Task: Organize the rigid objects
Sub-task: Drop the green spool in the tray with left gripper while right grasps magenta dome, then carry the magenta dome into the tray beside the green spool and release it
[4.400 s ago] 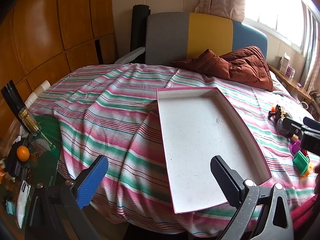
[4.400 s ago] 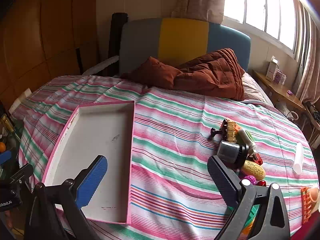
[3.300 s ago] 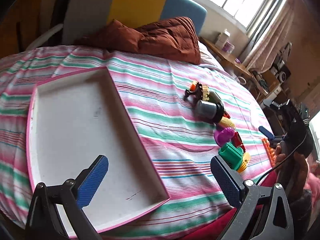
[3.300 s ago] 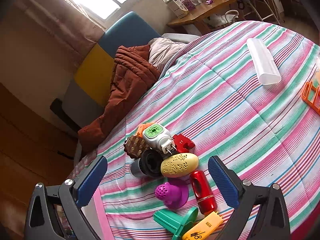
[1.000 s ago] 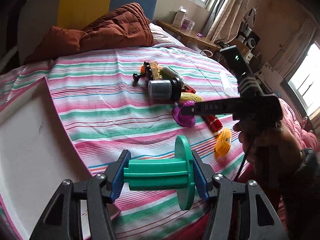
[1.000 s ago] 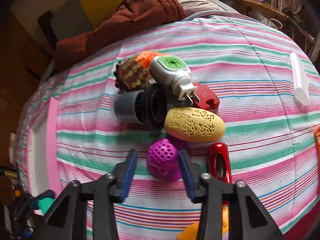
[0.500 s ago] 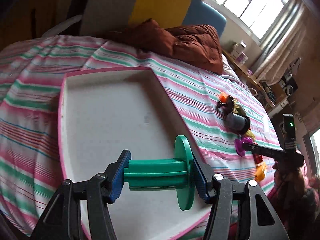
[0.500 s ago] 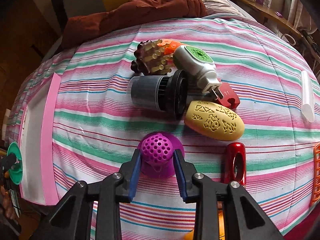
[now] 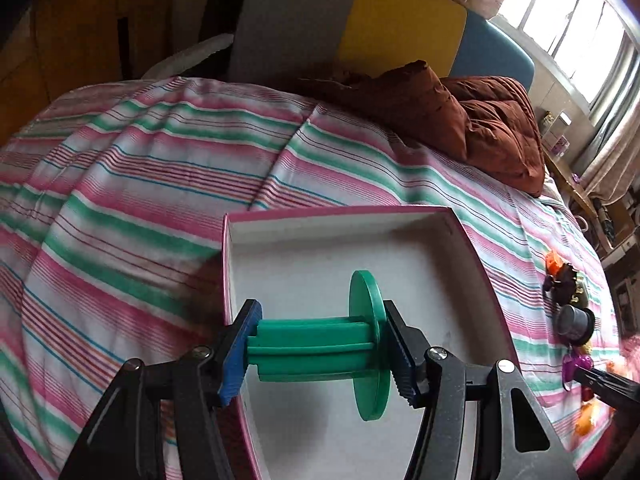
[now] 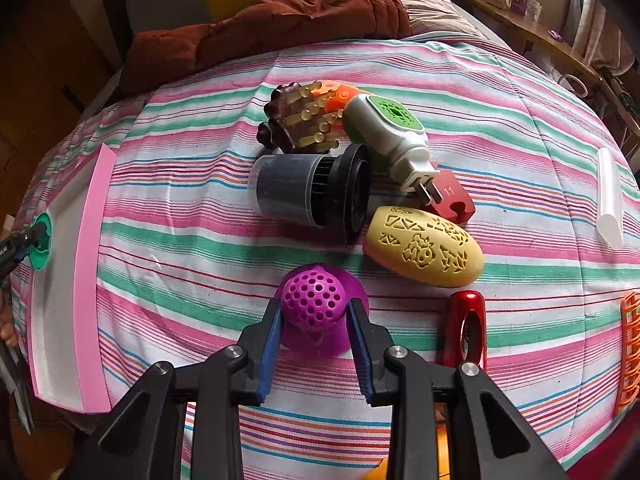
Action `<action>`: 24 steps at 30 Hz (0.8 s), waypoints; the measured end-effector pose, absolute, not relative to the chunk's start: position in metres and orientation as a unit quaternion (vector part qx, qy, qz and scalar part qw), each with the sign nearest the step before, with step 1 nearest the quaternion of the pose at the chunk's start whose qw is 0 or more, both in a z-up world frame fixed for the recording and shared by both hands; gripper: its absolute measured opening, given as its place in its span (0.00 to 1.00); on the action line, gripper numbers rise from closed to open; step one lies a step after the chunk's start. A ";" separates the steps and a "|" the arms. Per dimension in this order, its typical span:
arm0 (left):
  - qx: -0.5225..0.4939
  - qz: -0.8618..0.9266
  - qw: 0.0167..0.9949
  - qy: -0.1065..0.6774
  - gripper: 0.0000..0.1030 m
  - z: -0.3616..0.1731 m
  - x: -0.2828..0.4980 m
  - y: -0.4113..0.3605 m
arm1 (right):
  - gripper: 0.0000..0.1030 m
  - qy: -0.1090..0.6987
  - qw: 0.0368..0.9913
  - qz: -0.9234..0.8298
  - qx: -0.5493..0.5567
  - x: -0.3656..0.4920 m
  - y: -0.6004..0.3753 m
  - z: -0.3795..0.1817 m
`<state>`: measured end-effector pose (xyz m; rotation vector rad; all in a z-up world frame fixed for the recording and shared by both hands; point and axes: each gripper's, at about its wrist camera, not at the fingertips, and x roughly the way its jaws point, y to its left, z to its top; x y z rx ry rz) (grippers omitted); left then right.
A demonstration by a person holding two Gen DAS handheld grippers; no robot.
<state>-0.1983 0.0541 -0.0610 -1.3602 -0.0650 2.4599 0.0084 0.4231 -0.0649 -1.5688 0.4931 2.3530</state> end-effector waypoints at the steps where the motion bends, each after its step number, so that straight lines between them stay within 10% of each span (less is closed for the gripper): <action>1: -0.474 0.866 0.158 -0.018 0.58 -0.061 -0.201 0.055 | 0.31 0.169 0.136 0.812 -0.541 0.008 0.422 -0.065; 24: -0.428 0.888 0.166 0.018 0.73 -0.031 -0.062 0.066 | 0.32 0.134 0.150 0.814 -0.545 -0.005 0.411 -0.070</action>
